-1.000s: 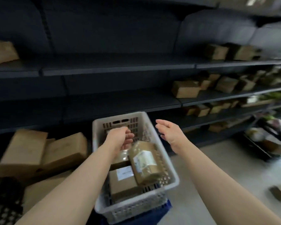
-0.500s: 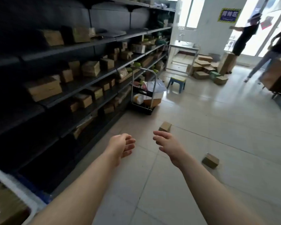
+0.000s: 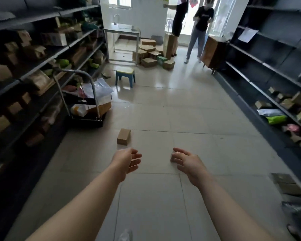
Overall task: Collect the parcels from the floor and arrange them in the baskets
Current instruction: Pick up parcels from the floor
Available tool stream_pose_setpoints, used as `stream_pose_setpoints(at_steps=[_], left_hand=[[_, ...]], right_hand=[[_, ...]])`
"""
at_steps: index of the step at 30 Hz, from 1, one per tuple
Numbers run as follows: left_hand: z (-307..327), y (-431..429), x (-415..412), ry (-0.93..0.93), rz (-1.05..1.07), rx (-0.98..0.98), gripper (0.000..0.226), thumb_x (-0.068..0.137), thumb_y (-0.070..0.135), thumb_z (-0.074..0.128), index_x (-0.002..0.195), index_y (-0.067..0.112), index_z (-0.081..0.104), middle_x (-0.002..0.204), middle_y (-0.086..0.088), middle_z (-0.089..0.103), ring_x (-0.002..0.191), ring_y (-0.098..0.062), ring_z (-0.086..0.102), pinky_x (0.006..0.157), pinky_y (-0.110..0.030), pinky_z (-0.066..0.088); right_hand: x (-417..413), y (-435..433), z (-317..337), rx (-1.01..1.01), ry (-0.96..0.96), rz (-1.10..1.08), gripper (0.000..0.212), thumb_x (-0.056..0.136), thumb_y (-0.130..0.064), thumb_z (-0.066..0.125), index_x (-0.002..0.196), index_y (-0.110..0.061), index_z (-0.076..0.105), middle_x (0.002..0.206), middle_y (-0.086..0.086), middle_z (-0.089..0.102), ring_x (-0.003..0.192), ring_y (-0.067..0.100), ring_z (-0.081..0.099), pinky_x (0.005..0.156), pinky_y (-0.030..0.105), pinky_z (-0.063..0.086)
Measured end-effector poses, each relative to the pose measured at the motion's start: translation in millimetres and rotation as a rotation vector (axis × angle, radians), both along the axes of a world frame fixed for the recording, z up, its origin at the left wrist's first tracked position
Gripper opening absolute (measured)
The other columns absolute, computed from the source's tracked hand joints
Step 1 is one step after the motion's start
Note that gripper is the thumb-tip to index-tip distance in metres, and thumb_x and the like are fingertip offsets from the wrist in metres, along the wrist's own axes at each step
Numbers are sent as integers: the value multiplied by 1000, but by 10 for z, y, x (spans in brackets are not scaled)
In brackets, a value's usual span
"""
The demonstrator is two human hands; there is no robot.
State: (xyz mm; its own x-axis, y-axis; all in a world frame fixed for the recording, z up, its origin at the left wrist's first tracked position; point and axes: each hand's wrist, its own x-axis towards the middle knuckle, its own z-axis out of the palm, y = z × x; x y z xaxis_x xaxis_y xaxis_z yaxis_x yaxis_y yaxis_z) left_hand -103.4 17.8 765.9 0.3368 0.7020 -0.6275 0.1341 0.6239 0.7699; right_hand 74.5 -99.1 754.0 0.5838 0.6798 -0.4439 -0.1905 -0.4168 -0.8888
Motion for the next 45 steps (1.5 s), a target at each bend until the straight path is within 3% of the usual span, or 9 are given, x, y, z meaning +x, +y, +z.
stream_pose_setpoints(at_steps=[4, 9, 14, 19, 24, 34, 38, 42, 45], left_hand=[[-36, 715, 686, 15, -85, -31, 16, 99, 17, 45, 93, 9, 59, 90, -6, 67, 76, -19, 61, 72, -31, 50], [-241, 1285, 1653, 68, -180, -59, 17, 99, 15, 45, 87, 10, 57, 86, -5, 66, 75, -18, 59, 69, -31, 48], [-600, 1531, 2671, 81, -263, -171, 19, 99, 17, 42, 89, 9, 56, 88, -6, 66, 75, -19, 59, 69, -32, 48], [-1075, 1828, 3702, 103, -242, -261, 22, 100, 19, 40, 91, 9, 56, 92, -6, 66, 78, -18, 60, 68, -31, 49], [-1659, 2204, 4583, 151, -152, -330, 24, 102, 21, 37, 92, 9, 56, 93, -6, 65, 80, -18, 60, 68, -30, 48], [-3242, 3067, 5878, 289, -149, -429, 23, 102, 20, 37, 109, 7, 54, 91, -5, 64, 78, -16, 59, 69, -30, 48], [-4041, 3347, 6296, 350, -173, -470, 20, 100, 18, 40, 105, 7, 56, 93, -6, 64, 78, -16, 60, 69, -30, 48], [-4967, 3509, 6622, 442, -206, -469, 17, 98, 16, 44, 88, 11, 57, 88, -6, 61, 73, -16, 58, 67, -30, 47], [-5694, 3567, 6771, 489, -180, -501, 13, 98, 15, 47, 96, 8, 57, 86, -7, 57, 72, -18, 56, 67, -32, 48]], right_hand=[[652, 427, 19, -14, 26, -161, 25, 94, -8, 55, 116, -12, 65, 95, 9, 64, 84, 18, 57, 73, 30, 41], [1460, 755, -152, -33, 39, -348, 21, 95, -7, 54, 113, -8, 66, 102, 13, 64, 95, 21, 56, 104, 51, 41], [2352, 849, -504, -53, 98, -440, 22, 96, -9, 55, 115, -13, 64, 100, 8, 65, 100, 20, 58, 79, 28, 46], [3414, 1124, -1033, -100, 171, -463, 21, 97, -10, 54, 115, -13, 63, 98, 7, 66, 97, 19, 59, 77, 29, 46], [4402, 1582, -1683, -191, 302, -445, 23, 95, -9, 55, 116, -13, 63, 93, 5, 67, 99, 21, 60, 103, 44, 43], [5664, 2539, -3258, -367, 368, -428, 20, 92, -7, 57, 107, -18, 65, 104, 10, 66, 103, 21, 59, 100, 40, 45], [5977, 2822, -4034, -407, 379, -444, 21, 93, -7, 56, 110, -16, 64, 110, 12, 66, 104, 21, 59, 88, 31, 44], [6204, 3017, -4994, -464, 346, -428, 27, 96, -11, 53, 120, -11, 64, 117, 14, 66, 114, 25, 60, 100, 37, 43], [6302, 3124, -5716, -545, 296, -355, 32, 98, -13, 52, 127, -8, 61, 129, 11, 62, 125, 23, 55, 111, 38, 39]])
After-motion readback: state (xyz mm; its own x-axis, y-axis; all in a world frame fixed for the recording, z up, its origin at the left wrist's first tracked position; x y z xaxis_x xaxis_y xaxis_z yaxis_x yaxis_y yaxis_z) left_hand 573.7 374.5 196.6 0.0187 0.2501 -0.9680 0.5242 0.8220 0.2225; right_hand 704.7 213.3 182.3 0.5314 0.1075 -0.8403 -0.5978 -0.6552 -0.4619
